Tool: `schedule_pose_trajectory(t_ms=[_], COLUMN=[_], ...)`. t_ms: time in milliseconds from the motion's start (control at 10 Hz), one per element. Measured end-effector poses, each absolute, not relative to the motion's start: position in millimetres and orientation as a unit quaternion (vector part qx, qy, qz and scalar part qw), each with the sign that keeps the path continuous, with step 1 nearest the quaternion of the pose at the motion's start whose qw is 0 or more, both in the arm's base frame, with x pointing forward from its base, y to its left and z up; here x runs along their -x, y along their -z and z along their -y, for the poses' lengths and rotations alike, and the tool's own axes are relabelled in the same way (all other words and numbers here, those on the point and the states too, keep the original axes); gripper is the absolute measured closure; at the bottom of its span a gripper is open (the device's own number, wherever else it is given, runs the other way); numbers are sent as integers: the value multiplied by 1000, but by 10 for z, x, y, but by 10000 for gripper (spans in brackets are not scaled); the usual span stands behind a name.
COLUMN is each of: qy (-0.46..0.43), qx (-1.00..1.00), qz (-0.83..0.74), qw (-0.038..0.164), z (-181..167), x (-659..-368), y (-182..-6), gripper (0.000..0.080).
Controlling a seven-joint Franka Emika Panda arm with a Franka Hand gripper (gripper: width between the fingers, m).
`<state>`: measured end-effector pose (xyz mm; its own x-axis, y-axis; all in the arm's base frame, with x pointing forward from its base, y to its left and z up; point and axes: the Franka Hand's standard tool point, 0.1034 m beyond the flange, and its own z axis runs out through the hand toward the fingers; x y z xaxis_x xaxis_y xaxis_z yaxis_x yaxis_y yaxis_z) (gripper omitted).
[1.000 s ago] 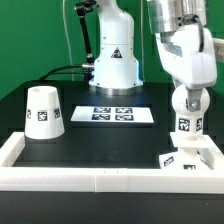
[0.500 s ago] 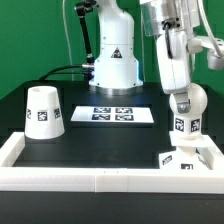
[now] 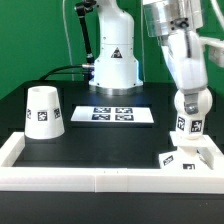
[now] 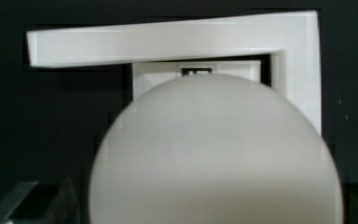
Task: Assemble lamp
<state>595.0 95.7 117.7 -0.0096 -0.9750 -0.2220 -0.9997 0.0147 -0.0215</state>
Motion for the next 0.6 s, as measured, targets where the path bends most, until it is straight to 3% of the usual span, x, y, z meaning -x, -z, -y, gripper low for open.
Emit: schedule_pose_trajectory(t_ms=[600], qy=[-64], qx=[878], qz=[-466], qw=[86], z=[-1014], x=[-6023], y=[-1216], gripper=[101])
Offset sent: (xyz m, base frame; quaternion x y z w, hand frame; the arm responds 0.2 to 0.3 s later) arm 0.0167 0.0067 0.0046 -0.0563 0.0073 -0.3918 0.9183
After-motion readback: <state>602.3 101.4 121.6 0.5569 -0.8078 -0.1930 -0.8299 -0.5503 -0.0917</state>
